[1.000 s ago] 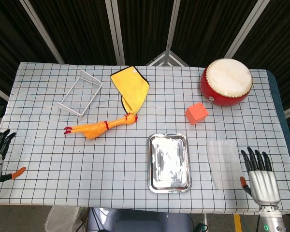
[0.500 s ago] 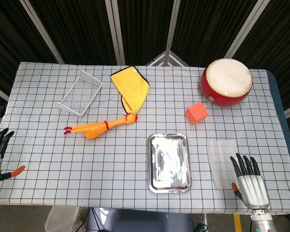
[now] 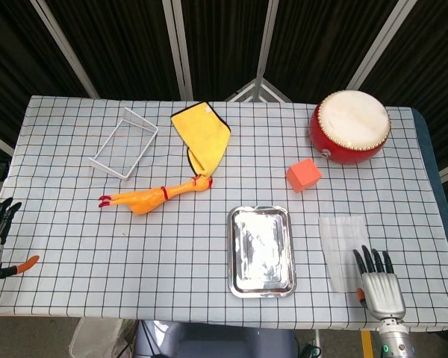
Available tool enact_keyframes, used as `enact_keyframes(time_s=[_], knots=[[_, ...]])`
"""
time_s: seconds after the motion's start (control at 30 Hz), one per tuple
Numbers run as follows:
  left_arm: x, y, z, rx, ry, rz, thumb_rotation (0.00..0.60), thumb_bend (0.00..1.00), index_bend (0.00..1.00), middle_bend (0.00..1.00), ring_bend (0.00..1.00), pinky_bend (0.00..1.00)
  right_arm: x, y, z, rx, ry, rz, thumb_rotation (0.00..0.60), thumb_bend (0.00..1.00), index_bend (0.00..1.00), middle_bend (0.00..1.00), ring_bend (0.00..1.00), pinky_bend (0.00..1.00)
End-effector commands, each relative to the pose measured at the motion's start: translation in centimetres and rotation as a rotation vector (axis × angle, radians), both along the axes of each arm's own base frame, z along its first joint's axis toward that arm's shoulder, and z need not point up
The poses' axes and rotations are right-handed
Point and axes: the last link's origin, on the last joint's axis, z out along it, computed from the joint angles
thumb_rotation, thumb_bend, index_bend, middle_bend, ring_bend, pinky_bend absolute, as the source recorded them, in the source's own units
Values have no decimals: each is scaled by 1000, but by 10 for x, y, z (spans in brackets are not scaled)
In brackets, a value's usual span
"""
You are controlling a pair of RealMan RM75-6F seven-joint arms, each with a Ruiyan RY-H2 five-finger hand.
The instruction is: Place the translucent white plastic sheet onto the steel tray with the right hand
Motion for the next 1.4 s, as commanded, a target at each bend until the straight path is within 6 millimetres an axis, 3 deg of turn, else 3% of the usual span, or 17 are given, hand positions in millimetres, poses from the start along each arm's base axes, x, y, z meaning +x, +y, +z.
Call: enact_keyframes(time_s=[0.03,0.6,1.4], knots=[[0,0,0,0,0,0,600,0,0,0,0,0,-5,-1,0,0,18,-18,600,405,0,0,0,0],[1,-1,0,-3,-5,-2,600,0,0,0,0,0,-26,-2,8,-18,94,-107,600,405,0,0,0,0],[1,-1,0,-4,0,-7,600,0,0,0,0,0,-28,-6,-3,16,108,-105,600,404,0,0,0,0]])
